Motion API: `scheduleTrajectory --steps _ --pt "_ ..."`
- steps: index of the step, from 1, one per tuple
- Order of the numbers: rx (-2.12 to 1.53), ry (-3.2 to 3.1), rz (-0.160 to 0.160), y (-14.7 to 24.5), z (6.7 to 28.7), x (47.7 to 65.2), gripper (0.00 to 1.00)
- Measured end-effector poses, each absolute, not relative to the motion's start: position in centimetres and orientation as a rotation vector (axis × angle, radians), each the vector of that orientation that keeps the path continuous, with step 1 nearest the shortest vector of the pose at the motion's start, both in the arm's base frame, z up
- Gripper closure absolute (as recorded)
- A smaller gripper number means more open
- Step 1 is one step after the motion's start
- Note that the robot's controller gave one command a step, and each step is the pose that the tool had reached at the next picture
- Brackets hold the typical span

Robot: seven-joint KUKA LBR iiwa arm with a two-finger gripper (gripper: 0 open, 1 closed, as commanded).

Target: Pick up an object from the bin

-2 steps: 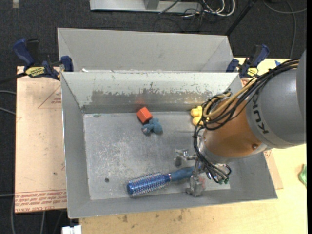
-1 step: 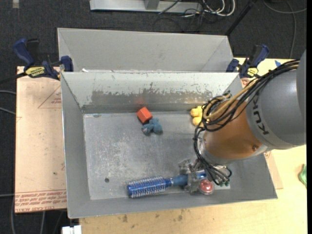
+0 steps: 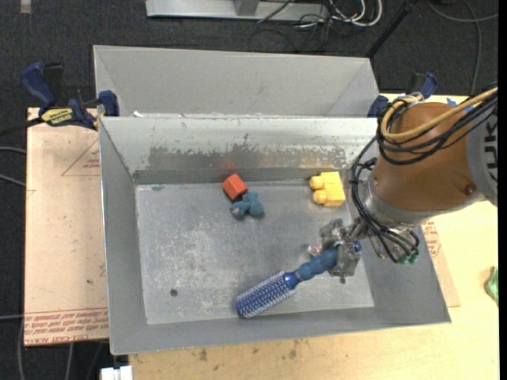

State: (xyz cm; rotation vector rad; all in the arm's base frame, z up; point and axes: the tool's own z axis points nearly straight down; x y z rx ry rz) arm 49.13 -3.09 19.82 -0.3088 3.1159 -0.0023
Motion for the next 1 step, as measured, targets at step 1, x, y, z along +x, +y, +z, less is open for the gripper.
scheduleTrajectory --steps 1 --pt "-1.105 2.933 -0.003 -1.46 29.95 50.25 1.0"
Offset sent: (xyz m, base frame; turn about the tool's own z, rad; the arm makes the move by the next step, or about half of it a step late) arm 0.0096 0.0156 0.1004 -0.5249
